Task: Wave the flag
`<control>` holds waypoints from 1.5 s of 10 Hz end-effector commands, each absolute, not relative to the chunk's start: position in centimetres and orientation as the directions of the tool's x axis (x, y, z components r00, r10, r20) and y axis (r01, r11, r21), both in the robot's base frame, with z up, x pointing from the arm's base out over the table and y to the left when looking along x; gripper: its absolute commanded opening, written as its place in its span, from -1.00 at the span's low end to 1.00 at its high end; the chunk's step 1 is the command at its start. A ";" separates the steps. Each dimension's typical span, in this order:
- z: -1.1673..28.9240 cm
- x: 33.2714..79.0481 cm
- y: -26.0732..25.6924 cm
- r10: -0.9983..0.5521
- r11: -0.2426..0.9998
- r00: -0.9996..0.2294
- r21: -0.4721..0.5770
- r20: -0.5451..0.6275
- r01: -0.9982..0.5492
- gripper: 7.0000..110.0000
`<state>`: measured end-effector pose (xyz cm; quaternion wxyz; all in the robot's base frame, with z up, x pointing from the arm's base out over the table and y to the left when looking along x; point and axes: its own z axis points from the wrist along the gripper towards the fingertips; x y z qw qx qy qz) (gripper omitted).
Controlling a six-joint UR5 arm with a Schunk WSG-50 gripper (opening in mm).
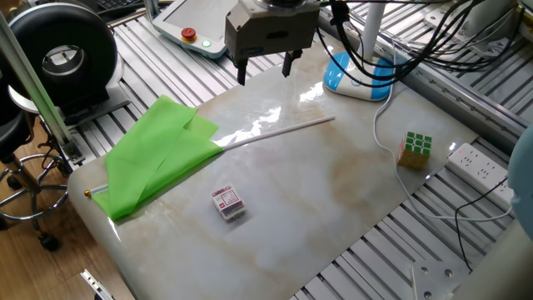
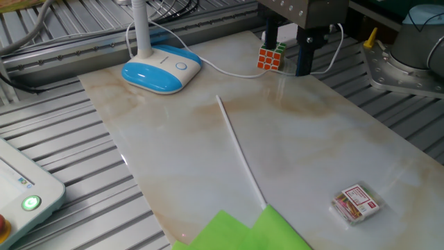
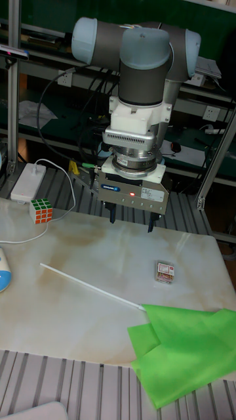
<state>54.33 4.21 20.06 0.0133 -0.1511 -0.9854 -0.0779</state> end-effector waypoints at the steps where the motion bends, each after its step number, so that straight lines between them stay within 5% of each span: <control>1: 19.8 54.1 3.7 0.234 0.962 -0.971 0.137 0.043 0.238 -1.00; 7: 19.2 54.4 1.5 -0.318 0.946 -0.948 0.070 -0.006 -0.317 -1.00; 13: 20.2 52.0 1.0 -0.560 0.825 -0.826 0.135 0.066 -0.548 -1.00; 15: 20.1 52.3 -3.1 -0.669 0.738 -0.729 0.015 0.147 -0.675 -1.00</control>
